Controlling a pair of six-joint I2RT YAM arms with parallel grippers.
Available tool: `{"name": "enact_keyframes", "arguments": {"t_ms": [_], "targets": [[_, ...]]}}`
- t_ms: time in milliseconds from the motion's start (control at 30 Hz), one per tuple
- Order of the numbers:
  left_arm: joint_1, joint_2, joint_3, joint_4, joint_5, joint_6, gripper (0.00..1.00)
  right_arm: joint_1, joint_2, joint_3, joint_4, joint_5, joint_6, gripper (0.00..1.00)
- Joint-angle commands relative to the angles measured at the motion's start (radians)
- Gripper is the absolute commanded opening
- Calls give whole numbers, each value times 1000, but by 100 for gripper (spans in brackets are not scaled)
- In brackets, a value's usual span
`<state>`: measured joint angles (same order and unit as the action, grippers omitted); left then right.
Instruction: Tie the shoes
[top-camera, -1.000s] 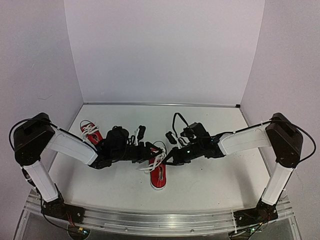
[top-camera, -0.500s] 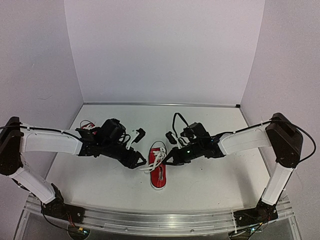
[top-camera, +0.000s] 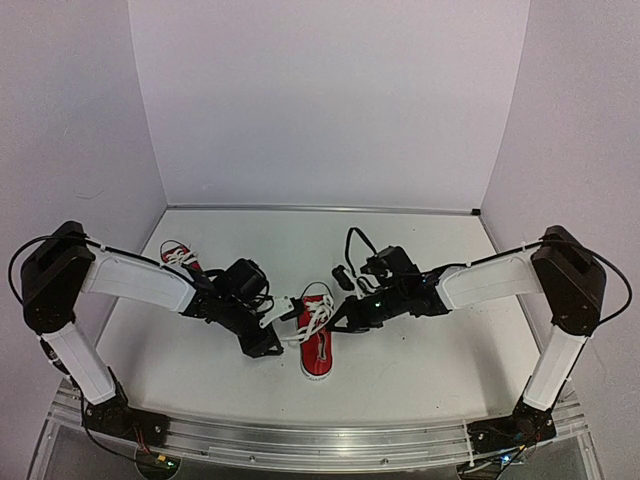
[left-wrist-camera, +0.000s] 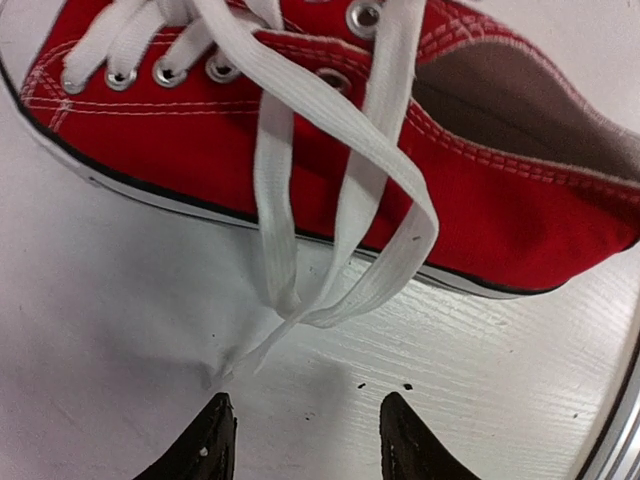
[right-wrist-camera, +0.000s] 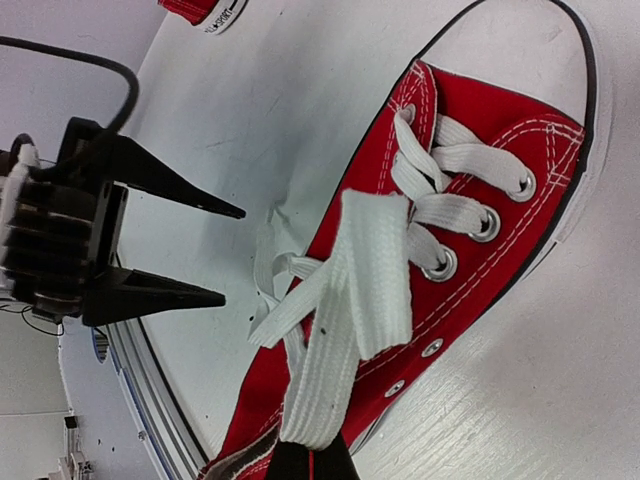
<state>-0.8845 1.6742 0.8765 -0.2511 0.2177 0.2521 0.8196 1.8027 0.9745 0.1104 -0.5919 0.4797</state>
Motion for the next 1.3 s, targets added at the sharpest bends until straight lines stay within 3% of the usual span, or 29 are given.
{"name": "enact_keyframes", "arguments": {"t_ms": [0,233,767,1100,1267], "targets": [[4,61,87,-25,16,143,46,4,-22,33,-7,-4,-7,0],[5,148,155,-32,-10,203,42,3,-25,32,-12,-2,-11,0],[4,186,198,-69,-99,289,56,4,-20,35,-16,-8,-10,0],[9,157,168,-27,-31,413,58,4,-17,38,-18,-11,-11,0],[26,186,187,-39,13,468,55,4,-16,38,-21,-9,-12,0]]}}
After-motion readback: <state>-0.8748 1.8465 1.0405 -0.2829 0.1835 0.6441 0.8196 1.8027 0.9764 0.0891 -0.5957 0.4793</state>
